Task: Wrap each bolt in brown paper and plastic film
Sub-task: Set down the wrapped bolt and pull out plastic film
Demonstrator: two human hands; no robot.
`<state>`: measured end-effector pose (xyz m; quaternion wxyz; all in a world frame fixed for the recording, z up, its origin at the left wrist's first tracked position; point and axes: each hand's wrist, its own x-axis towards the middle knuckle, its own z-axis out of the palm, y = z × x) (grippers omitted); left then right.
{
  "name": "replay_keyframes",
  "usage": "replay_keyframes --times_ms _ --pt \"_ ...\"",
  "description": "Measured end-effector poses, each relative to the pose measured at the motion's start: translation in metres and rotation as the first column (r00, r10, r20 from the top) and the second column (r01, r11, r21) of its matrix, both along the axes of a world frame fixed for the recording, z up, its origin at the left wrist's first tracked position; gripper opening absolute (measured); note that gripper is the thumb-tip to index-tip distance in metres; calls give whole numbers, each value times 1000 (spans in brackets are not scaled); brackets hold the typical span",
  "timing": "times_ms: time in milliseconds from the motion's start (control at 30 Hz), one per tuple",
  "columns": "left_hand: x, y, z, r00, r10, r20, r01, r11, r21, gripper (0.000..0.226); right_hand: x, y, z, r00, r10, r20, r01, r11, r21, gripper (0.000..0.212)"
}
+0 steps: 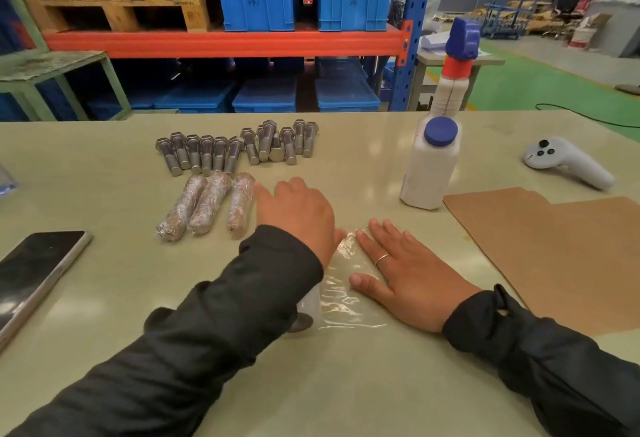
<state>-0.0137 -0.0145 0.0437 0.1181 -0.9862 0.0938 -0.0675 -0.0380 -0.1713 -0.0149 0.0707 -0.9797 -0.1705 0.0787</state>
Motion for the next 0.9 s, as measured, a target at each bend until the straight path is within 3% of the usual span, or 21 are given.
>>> replay_keyframes --times_ms 133,233,333,400,467,567,633,800,900 --pt "15 15 -9 898 -315 -308 250 940 -234 54 -1 0 0 1000 -8 -12 8 1000 10 91" --pt "20 43 -5 853 -339 -397 251 933 -257 42 0 0 0 1000 -11 -21 11 1000 0 91" --pt "15 70 7 831 -339 -442 132 891 -434 38 0 0 1 1000 -8 -27 8 1000 -7 93" --pt "11 75 14 860 -272 -432 37 877 -479 32 0 0 1 1000 -7 -28 6 1000 -11 94" --pt "8 66 11 908 -173 -380 6 916 -401 34 -1 -1 2 999 -8 -32 7 1000 -13 95" --pt "-2 44 -9 950 -55 -309 -1 984 -178 70 -1 -1 2 1000 -9 -29 8 1000 -16 95" --pt "-5 41 -18 961 -48 -273 10 990 -139 77 -3 -4 1 1000 -11 -29 11 1000 -16 94" --pt "-6 67 -17 954 -180 -241 86 931 -356 47 -7 -12 1 999 -7 -36 6 1000 -19 92" --pt "-14 77 -19 962 -214 -171 103 861 -498 46 -8 -13 1 999 -2 -39 2 1000 -11 89"
